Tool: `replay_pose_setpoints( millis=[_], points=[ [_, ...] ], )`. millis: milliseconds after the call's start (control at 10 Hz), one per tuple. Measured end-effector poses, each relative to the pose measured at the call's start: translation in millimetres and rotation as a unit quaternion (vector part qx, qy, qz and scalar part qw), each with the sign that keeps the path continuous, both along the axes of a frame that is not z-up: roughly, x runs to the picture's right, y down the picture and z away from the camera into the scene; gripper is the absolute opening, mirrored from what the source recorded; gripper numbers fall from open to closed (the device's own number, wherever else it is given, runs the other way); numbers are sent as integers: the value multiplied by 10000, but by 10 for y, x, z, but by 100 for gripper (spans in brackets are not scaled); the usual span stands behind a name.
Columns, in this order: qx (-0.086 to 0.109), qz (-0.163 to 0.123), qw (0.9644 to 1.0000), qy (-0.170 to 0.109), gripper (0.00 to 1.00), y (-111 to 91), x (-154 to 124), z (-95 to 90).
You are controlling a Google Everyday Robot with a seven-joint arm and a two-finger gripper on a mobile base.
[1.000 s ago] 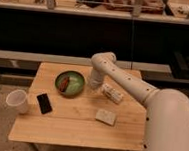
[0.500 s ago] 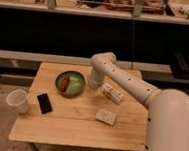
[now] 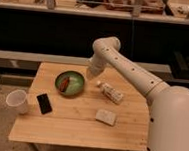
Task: Push the ceramic bowl across the table
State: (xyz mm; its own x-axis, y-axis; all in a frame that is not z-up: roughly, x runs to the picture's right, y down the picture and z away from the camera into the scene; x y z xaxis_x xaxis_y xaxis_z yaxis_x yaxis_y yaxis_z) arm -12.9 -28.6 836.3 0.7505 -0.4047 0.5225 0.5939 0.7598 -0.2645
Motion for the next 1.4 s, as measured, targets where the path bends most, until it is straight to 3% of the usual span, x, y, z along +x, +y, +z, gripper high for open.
replay_pose_setpoints(
  millis=[200,400,800,1100,1400],
  points=[
    [184,-44,9995,-247,17,-157,-77,5],
    [291,-141,9984,-457,17,-152,-211,136],
    [450,-434,9939,-903,17,112,-673,706],
    [380,-781,9911,-1011,17,248,-897,815],
    [88,-1021,9912,-840,17,344,-919,893]
  ],
)
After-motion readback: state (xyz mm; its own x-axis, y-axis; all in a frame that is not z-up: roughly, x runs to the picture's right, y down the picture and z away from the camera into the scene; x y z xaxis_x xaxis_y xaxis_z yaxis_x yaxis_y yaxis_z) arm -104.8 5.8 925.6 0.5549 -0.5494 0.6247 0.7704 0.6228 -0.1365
